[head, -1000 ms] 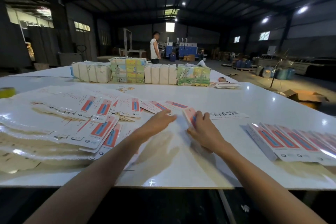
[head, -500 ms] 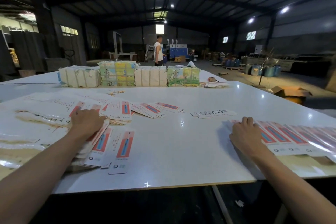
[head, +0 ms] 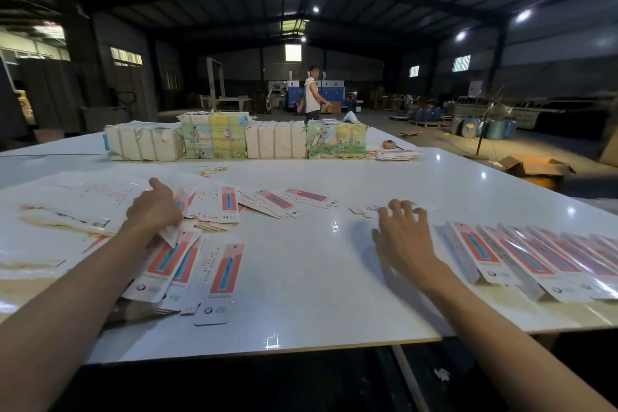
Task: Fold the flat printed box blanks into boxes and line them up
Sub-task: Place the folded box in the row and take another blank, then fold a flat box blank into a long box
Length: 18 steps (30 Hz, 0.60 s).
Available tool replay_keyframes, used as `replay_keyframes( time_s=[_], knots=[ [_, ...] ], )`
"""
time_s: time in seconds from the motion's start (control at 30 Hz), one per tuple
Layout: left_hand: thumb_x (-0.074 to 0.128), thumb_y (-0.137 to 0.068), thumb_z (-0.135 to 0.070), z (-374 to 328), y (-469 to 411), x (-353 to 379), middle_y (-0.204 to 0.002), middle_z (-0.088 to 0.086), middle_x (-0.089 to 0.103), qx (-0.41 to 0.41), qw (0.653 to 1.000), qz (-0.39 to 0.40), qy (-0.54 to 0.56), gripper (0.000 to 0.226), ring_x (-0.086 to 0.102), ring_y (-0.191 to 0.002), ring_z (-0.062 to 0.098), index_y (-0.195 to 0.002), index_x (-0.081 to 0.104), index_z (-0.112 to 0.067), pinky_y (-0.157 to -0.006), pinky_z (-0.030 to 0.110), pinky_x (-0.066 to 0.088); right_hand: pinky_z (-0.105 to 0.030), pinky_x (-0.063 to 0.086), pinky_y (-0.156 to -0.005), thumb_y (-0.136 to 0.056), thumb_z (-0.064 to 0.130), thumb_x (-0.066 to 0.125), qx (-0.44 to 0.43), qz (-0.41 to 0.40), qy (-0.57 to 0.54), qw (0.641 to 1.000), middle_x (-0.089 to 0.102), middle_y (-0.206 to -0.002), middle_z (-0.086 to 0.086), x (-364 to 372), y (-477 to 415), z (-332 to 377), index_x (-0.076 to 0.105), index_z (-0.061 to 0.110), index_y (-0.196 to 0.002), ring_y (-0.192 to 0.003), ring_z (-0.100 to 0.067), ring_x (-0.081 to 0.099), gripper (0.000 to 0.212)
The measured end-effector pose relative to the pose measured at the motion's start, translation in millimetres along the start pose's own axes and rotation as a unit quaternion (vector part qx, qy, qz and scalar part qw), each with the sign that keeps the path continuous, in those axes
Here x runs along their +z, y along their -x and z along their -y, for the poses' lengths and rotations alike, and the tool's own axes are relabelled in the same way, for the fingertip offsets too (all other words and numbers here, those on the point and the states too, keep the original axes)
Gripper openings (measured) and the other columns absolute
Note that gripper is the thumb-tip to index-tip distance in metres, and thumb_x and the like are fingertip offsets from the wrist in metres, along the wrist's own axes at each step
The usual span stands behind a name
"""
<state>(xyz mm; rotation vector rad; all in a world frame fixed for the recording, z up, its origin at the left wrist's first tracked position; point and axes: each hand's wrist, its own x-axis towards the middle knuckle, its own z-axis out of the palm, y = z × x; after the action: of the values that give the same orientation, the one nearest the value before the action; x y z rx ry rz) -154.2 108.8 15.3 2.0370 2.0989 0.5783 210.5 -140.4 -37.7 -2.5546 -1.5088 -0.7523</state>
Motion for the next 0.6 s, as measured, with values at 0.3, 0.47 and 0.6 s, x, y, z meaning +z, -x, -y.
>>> replay_keyframes(
  time_s=[0.3,0.47,0.6],
  knots=[
    [0.07,-0.096,-0.007,-80,71,20,-0.104,0.013,0.081,0.093,0.832,0.344,0.424,0.039,0.08,-0.095,0.026,-0.132,0.057,-0.008,-0.071,0.037,0.065,-0.04,0.052,-0.094,-0.109,0.04,0.054,-0.083,-0.005,-0.502,0.861,0.059,-0.137,-0.003,-9,-42,80,0.035,0.024,-0.159,-0.116,-0.021,0.062,0.056],
    [0.055,-0.099,0.004,-109,113,57,-0.119,0.019,0.076,0.125,0.702,0.511,0.481,0.049,0.076,-0.109,0.03,-0.143,0.046,-0.014,-0.093,0.047,0.06,-0.034,0.064,-0.085,-0.109,0.049,0.049,-0.085,0.014,-0.623,0.778,0.055,-0.145,0.01,13,-38,87,0.028,0.04,-0.161,-0.121,-0.009,0.063,0.057],
    [0.064,-0.102,-0.023,-123,120,68,-0.113,0.025,0.073,0.075,0.619,0.554,0.552,0.046,0.074,-0.104,0.042,-0.144,0.052,-0.008,-0.088,0.057,0.061,-0.037,0.064,-0.089,-0.109,0.043,0.054,-0.053,0.004,-0.645,0.763,0.067,-0.125,0.008,19,-40,76,0.047,0.04,-0.146,-0.106,-0.011,0.073,0.037]
  ],
)
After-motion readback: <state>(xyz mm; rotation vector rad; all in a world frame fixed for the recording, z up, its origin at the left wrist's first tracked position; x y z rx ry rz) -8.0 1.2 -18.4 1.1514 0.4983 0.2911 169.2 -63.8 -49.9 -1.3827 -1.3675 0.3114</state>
